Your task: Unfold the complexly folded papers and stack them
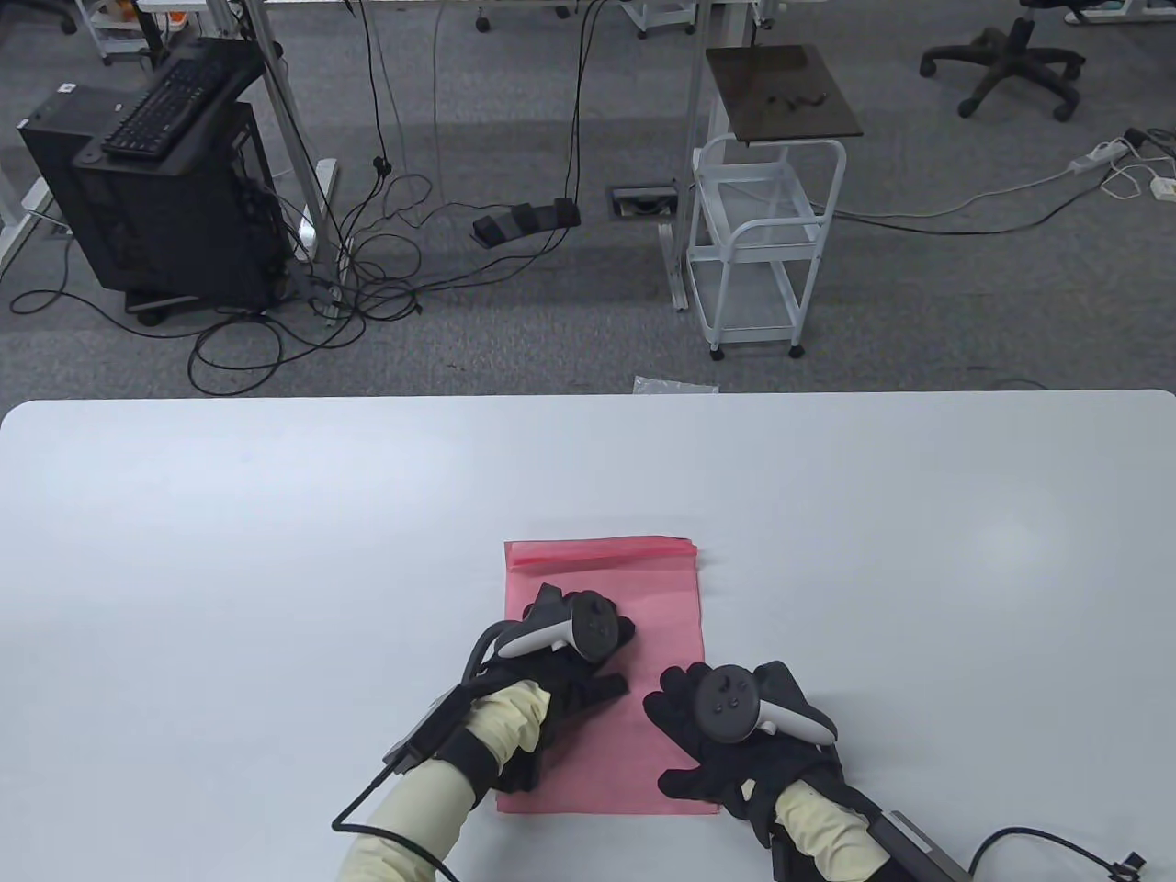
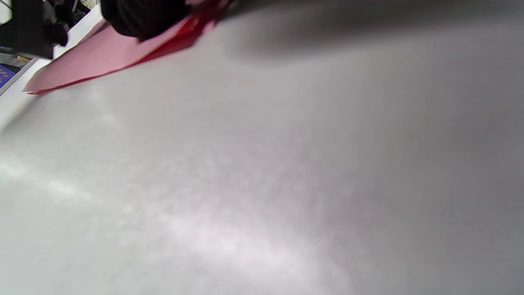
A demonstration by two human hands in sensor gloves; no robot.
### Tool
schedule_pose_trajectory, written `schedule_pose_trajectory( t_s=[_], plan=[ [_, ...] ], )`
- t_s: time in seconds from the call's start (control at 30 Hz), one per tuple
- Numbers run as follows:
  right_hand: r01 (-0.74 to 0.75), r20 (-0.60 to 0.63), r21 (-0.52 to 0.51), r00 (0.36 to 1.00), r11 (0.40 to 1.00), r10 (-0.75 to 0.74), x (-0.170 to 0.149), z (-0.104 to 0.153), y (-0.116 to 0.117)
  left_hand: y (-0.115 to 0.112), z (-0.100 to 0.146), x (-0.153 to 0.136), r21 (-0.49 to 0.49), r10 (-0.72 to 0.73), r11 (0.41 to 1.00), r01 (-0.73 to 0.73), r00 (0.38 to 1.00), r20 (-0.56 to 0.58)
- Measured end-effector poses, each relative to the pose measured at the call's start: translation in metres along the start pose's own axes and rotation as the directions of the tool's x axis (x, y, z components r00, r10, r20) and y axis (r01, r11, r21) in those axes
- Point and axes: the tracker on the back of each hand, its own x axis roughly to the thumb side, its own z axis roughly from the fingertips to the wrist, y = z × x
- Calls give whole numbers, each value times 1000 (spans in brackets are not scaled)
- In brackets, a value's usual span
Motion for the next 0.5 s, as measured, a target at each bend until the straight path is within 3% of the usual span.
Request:
schedule_pose_trajectory(
  t_s=[0.17, 0.33, 0.5],
  plan=[
    [-6, -2, -4, 1000, 1000, 6, 0, 0, 0, 22, -23, -27, 24, 123, 992, -121, 986, -116],
    [-1, -6, -2, 1000, 1000, 1, 0, 0, 0, 37, -31, -54, 73, 228, 973, -218, 953, -198],
    [1, -6, -5, 1000, 1000, -1, 0, 0, 0, 39, -29, -53, 95, 248, 968, -233, 946, -208]
  ],
)
